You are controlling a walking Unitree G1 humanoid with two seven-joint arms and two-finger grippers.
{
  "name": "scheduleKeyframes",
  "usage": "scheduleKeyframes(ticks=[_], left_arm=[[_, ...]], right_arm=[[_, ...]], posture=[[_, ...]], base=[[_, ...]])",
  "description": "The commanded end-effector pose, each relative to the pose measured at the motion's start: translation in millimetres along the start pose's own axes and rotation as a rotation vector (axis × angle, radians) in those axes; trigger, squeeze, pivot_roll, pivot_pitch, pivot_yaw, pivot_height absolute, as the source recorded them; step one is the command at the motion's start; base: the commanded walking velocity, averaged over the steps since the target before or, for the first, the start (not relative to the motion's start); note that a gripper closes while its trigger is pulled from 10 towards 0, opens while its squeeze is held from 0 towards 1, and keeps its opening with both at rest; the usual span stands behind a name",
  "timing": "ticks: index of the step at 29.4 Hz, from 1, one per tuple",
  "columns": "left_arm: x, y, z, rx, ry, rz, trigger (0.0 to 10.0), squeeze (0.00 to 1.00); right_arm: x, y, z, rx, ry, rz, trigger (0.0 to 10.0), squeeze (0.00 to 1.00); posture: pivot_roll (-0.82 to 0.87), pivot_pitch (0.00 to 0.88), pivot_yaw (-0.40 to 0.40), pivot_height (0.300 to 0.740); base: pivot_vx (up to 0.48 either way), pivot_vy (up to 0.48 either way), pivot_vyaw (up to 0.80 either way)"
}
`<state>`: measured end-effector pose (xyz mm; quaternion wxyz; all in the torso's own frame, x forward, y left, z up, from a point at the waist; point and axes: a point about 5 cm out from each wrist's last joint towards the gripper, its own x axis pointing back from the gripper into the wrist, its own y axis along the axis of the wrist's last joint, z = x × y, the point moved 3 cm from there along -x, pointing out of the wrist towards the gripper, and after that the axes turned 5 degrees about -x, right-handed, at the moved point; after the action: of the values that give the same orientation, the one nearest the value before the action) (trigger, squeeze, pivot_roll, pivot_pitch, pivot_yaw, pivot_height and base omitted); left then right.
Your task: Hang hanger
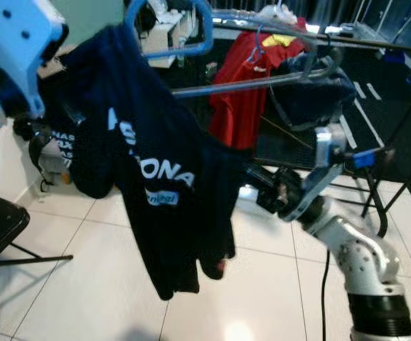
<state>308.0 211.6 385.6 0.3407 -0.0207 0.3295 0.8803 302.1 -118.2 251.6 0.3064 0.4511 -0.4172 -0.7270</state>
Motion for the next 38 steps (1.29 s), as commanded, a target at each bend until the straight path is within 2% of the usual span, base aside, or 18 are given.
scheduleKeyframes(ticks=[1, 4, 6, 10, 18, 24, 30, 38], left_arm=[[9.8, -1, 3.1, -0.009, -0.025, 0.007, 10.0, 0.00], [24.6, -1, 0.5, 0.035, -0.086, -0.004, 10.0, 0.00], [28.0, 0, -1.1, 0.047, -0.108, -0.012, 10.0, 0.00], [40.2, 1, -15.8, 0.101, -0.241, -0.016, 10.0, 0.00], [54.0, -7, -21.4, 0.110, -0.330, 0.041, 10.0, 0.00], [55.9, -18, -10.6, 0.063, -0.269, 0.101, 10.0, 0.00], [59.8, -20, 10.2, 0.036, -0.152, 0.108, 10.0, 0.00], [66.6, -23, 8.7, 0.073, -0.151, 0.101, 10.0, 0.00]], right_arm=[[6.3, 7, -4.3, 0.011, -0.020, -0.015, 0.0, 0.00], [12.0, 11, -7.7, 0.026, -0.042, -0.021, 0.0, 0.00], [12.8, 11, -8.2, 0.027, -0.046, -0.021, 0.0, 0.00], [15.3, 13, -10.0, 0.035, -0.057, -0.021, 0.0, 0.00], [17.9, 18, -12.1, 0.048, -0.066, -0.025, 0.0, 0.00], [17.8, 18, -10.6, 0.049, -0.060, -0.022, 0.0, 0.00], [19.7, 16, -9.4, 0.047, -0.054, -0.014, 0.0, 0.00], [21.3, 15, -9.6, 0.046, -0.058, -0.007, 0.0, 0.00]], posture=[[-0.04, 0.078, 0.000, 0.740], [-0.04, 0.082, -0.002, 0.740], [-0.04, 0.082, -0.002, 0.740], [-0.04, 0.084, -0.002, 0.740], [-0.04, 0.084, -0.002, 0.740], [-0.04, 0.084, -0.001, 0.740], [-0.04, 0.086, 0.001, 0.740], [-0.05, 0.086, 0.003, 0.740]], base=[[0.000, 0.000, 0.00], [0.000, 0.000, 0.00], [0.000, 0.000, 0.00], [0.000, 0.000, 0.00], [0.000, 0.000, 0.00], [0.000, 0.000, 0.00], [0.000, 0.000, 0.00], [0.000, 0.000, 0.00]])
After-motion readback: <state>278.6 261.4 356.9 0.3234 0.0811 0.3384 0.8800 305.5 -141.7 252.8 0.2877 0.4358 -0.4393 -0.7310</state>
